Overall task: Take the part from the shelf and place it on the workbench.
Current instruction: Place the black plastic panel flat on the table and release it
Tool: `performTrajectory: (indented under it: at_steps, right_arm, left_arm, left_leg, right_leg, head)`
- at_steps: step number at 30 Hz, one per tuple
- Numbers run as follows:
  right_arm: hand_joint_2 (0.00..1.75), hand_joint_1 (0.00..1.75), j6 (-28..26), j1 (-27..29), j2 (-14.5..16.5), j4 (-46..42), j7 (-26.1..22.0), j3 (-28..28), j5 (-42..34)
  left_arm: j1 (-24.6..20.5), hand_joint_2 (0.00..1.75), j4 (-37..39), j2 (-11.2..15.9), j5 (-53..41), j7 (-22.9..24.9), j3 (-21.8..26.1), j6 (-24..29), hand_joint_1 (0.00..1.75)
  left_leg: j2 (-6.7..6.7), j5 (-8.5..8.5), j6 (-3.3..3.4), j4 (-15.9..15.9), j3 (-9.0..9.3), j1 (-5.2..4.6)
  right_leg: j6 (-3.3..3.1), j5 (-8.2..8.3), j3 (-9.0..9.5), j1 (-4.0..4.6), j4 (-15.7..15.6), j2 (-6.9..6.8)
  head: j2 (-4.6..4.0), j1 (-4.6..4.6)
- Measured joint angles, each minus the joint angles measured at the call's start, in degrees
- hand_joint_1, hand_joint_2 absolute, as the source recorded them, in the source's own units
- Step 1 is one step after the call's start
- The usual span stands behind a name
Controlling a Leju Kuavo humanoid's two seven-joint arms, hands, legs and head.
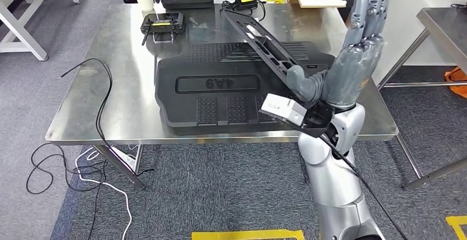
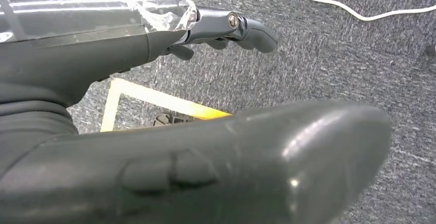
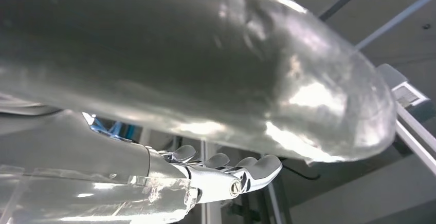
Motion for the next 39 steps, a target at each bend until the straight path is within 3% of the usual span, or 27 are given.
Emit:
performTrajectory:
  at_steps: [2,4,5,6,7,8,10,11,15,16,18,20,21,22,23,25,27,30,31,33,35,36,37,38,39]
  right_arm:
    - [0.00,0.00,0.0,0.1,0.0,0.0,0.6,0.0,0.1]
    - [0.00,0.00,0.0,0.2,0.0,0.0,1.2,0.0,0.2]
    - [0.00,0.00,0.0,0.3,0.0,0.0,1.5,0.0,0.4]
    - [0.00,0.00,0.0,0.4,0.0,0.0,1.8,0.0,0.5]
    - [0.00,0.00,0.0,0.4,0.0,0.0,2.0,0.0,0.7]
    - [0.00,0.00,0.0,0.4,0.0,0.0,2.2,0.0,0.9]
    - [0.00,0.00,0.0,0.4,0.0,0.0,2.4,0.0,1.1]
    - [0.00,0.00,0.0,0.4,0.0,0.0,2.5,0.0,1.1]
    - [0.00,0.00,0.0,0.4,0.0,0.0,2.9,0.0,1.1]
    - [0.00,0.00,0.0,0.4,0.0,0.0,3.0,0.0,1.1]
    - [0.00,0.00,0.1,0.3,0.0,0.0,3.0,0.0,1.2]
    - [0.00,0.00,0.1,0.4,0.0,0.0,3.3,0.0,1.2]
    - [0.00,0.00,0.1,0.4,-0.1,0.0,3.6,0.0,1.3]
    - [0.00,0.00,0.1,0.4,-0.1,0.0,3.8,0.0,1.3]
    - [0.00,0.00,0.1,0.4,-0.1,0.0,4.0,0.0,1.4]
    - [0.00,0.00,0.1,0.4,-0.1,0.0,4.2,0.0,1.4]
    - [0.00,0.00,0.1,0.4,-0.1,0.0,4.1,0.0,1.5]
    - [0.00,0.00,0.1,0.3,-0.1,0.0,4.0,0.0,1.7]
    - [0.00,0.00,0.1,0.3,-0.1,0.0,4.0,0.0,1.8]
    - [0.00,0.00,0.1,0.3,-0.1,0.0,4.2,0.0,2.1]
    - [0.00,0.00,0.1,0.4,-0.1,0.0,4.6,0.0,2.4]
    - [0.00,0.00,0.1,0.4,-0.1,0.0,4.8,0.0,2.4]
    - [0.00,0.00,0.1,0.5,-0.1,0.0,5.1,0.0,2.5]
    - [0.00,0.00,0.1,0.6,-0.1,0.0,5.3,0.0,2.6]
    - [0.00,0.00,0.1,0.6,-0.1,0.0,5.4,0.0,2.7]
  left_arm:
    - [0.0,0.00,0.0,0.0,0.0,0.0,0.0,0.2,0.00]
    - [0.0,0.00,0.0,0.0,0.0,0.0,0.0,0.3,0.00]
    - [0.1,0.00,0.0,0.0,0.0,0.0,0.0,0.3,0.00]
    - [0.2,0.00,0.0,0.0,0.0,-0.1,0.0,0.3,0.00]
    - [0.2,0.00,0.0,0.0,0.0,-0.1,0.0,0.3,0.00]
    - [0.3,0.00,0.0,0.0,0.0,-0.2,0.0,0.3,0.00]
    - [0.3,0.00,0.0,-0.1,0.0,-0.2,0.0,0.3,0.00]
    - [0.3,0.00,0.0,-0.1,0.0,-0.2,0.0,0.3,0.00]
    - [0.4,0.00,0.0,-0.1,0.0,-0.4,0.1,0.3,0.00]
    - [0.4,0.00,0.0,-0.1,0.0,-0.4,0.1,0.3,0.00]
    - [0.4,0.00,0.0,-0.1,0.0,-0.4,0.2,0.3,0.00]
    - [0.4,0.00,0.0,-0.1,0.0,-0.4,0.3,0.3,0.00]
    - [0.4,0.00,0.0,-0.1,0.0,-0.4,0.3,0.3,0.00]
    - [0.4,0.00,0.0,-0.1,0.0,-0.4,0.3,0.4,0.00]
    - [0.4,0.00,0.0,-0.1,0.0,-0.4,0.3,0.4,0.00]
    - [0.3,0.00,0.0,-0.1,0.0,-0.4,0.3,0.4,0.00]
    - [0.3,0.00,0.0,-0.1,0.0,-0.4,0.3,0.5,0.00]
    - [0.3,0.00,0.0,-0.1,0.0,-0.4,0.3,0.6,0.00]
    - [0.3,0.00,0.0,-0.1,0.0,-0.5,0.3,0.6,0.00]
    - [0.3,0.00,0.0,-0.1,0.0,-0.6,0.3,0.6,0.00]
    - [0.3,0.00,0.0,-0.1,0.0,-0.8,0.3,0.7,0.00]
    - [0.3,0.00,0.0,-0.1,0.0,-0.9,0.3,0.7,0.00]
    - [0.4,0.00,0.0,-0.1,0.0,-0.9,0.3,0.7,0.00]
    - [0.4,0.00,0.0,-0.1,0.0,-1.0,0.3,0.7,0.00]
    - [0.4,0.00,0.0,-0.1,0.0,-1.0,0.3,0.7,0.00]
  left_leg:
    - [0.24,0.50,0.45,-0.7,0.24,0.46]
    - [0.36,0.65,0.61,-0.8,0.14,0.53]
    - [0.38,0.65,0.61,-0.7,0.03,0.55]
    - [0.39,0.66,0.59,-0.6,-0.08,0.60]
    - [0.39,0.64,0.52,-0.5,-0.16,0.69]
    - [0.38,0.61,0.39,-0.3,-0.24,0.82]
    - [0.30,0.48,-0.28,0.3,-0.55,0.97]
    - [0.23,0.52,-0.73,0.6,-0.75,0.94]
    - [0.00,0.95,-2.38,1.0,-1.35,0.83]
    - [-0.01,0.05,-2.70,1.9,-1.71,0.90]
    - [0.00,-4.11,-3.15,6.7,-3.39,1.07]
    - [0.02,-8.61,-3.41,13.9,-5.62,1.09]
    - [0.03,-9.58,-3.41,16.2,-5.94,1.07]
    - [0.03,-9.45,-3.30,16.6,-5.30,1.02]
    - [0.02,-8.36,-3.06,14.6,-3.51,0.94]
    - [-0.01,-5.86,-2.25,6.6,1.89,0.65]
    - [0.00,-4.61,-1.71,0.8,5.13,0.23]
    - [0.10,-3.70,-1.12,-0.4,4.97,0.06]
    - [0.21,-3.18,-0.77,-0.7,4.65,0.20]
    - [0.47,-1.95,0.02,-1.2,3.62,0.50]
    - [0.57,-0.95,0.38,-1.0,2.14,0.46]
    - [0.60,-0.49,0.38,-0.8,1.34,0.45]
    - [0.61,-0.06,0.33,-0.6,0.55,0.45]
    - [0.62,0.31,0.23,-0.4,-0.20,0.46]
    - [0.63,0.64,0.10,-0.1,-0.88,0.49]
  right_leg:
    - [0.22,-2.35,-1.12,0.09,3.0,0.01]
    - [0.40,-6.26,-4.28,-0.01,10.2,0.00]
    - [0.54,-7.55,-5.86,-0.10,13.8,-0.01]
    - [0.69,-7.77,-6.78,-0.21,15.9,-0.01]
    - [0.81,-6.74,-6.63,-0.35,15.6,-0.03]
    - [0.92,-4.78,-5.40,-0.51,13.0,-0.05]
    - [1.10,-1.22,-1.74,-0.71,5.3,-0.09]
    - [1.00,-0.29,-0.65,-0.66,2.7,-0.01]
    - [-0.43,0.39,-0.98,-0.46,1.4,0.14]
    - [-0.96,0.74,-1.27,-0.50,1.3,0.05]
    - [-1.94,1.46,-2.02,-0.51,1.2,-0.22]
    - [-2.34,2.13,-3.04,-0.24,1.3,-0.36]
    - [-2.37,2.47,-3.58,-0.08,1.4,-0.40]
    - [-2.35,2.79,-4.12,0.06,1.5,-0.42]
    - [-2.31,3.06,-4.58,0.18,1.7,-0.43]
    - [-2.13,3.52,-5.21,0.36,1.9,-0.42]
    - [-1.69,4.04,-5.41,0.42,2.0,-0.48]
    - [-0.58,4.79,-5.57,0.29,1.9,-0.59]
    - [-0.20,4.16,-5.88,0.26,2.3,-0.54]
    - [0.37,0.18,-7.29,0.19,6.0,-0.41]
    - [0.85,-4.90,-9.29,0.13,13.1,-0.35]
    - [1.02,-6.08,-9.79,0.11,16.1,-0.35]
    - [1.12,-5.99,-9.51,0.09,17.5,-0.35]
    - [1.15,-4.78,-8.20,0.08,16.7,-0.36]
    - [1.11,-3.09,-5.82,0.06,13.8,-0.36]
  head:
    - [0.00,0.31]
    - [0.00,0.67]
    - [0.00,0.77]
    - [0.00,0.80]
    - [0.00,0.84]
    - [0.00,0.89]
    - [0.00,1.08]
    - [0.00,1.18]
    - [0.00,0.91]
    - [0.00,0.77]
    - [0.00,0.28]
    - [0.00,-0.10]
    - [0.00,-0.16]
    - [0.00,-0.17]
    - [0.00,-0.17]
    - [0.00,-0.18]
    - [0.00,-0.13]
    - [0.00,-0.20]
    - [0.00,-0.18]
    - [0.00,0.11]
    - [0.00,0.44]
    - [0.00,0.51]
    - [0.00,0.57]
    - [0.00,0.66]
    - [0.00,0.75]
